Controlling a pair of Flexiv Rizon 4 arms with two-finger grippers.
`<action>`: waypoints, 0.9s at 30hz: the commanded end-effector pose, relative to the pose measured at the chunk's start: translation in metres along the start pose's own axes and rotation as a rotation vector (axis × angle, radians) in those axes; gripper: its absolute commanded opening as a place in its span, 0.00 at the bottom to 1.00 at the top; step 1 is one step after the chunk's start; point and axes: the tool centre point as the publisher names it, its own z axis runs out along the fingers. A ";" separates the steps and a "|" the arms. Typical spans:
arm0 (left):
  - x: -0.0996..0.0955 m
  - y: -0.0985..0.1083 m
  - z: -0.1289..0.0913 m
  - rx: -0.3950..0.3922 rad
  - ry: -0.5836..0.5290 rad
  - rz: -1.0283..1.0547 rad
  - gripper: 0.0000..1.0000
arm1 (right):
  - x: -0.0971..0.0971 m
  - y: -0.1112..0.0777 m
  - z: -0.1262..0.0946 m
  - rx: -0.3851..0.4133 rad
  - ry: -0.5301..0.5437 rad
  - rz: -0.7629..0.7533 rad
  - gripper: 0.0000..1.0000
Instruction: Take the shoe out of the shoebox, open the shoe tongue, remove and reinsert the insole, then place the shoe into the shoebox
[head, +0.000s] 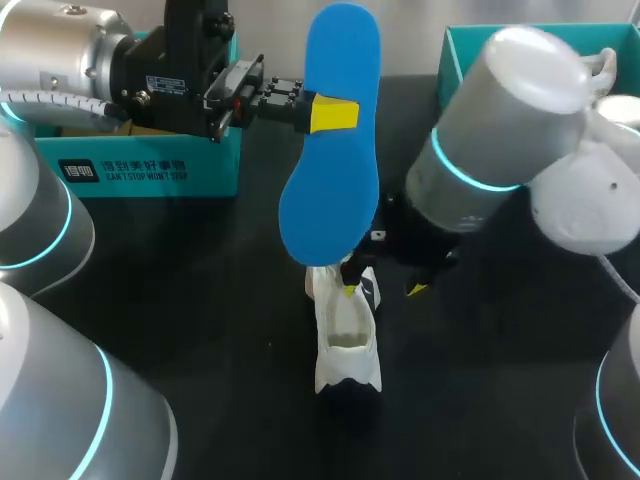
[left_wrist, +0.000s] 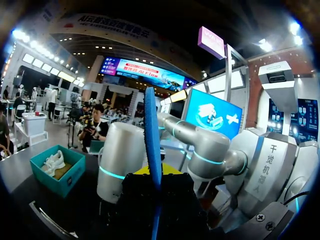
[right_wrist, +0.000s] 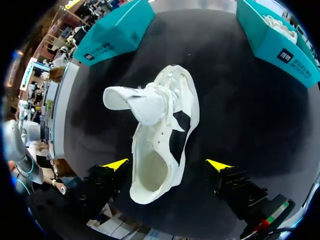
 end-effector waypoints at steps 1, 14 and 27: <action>-0.001 0.000 0.001 0.000 0.002 0.000 0.00 | -0.017 -0.016 -0.021 -0.046 0.066 0.000 1.00; -0.001 0.000 0.001 0.000 0.002 0.000 0.00 | -0.024 -0.003 -0.030 -0.084 0.149 0.002 1.00; -0.001 0.000 0.001 0.000 0.002 0.000 0.00 | -0.027 0.035 -0.084 -0.225 0.482 0.012 1.00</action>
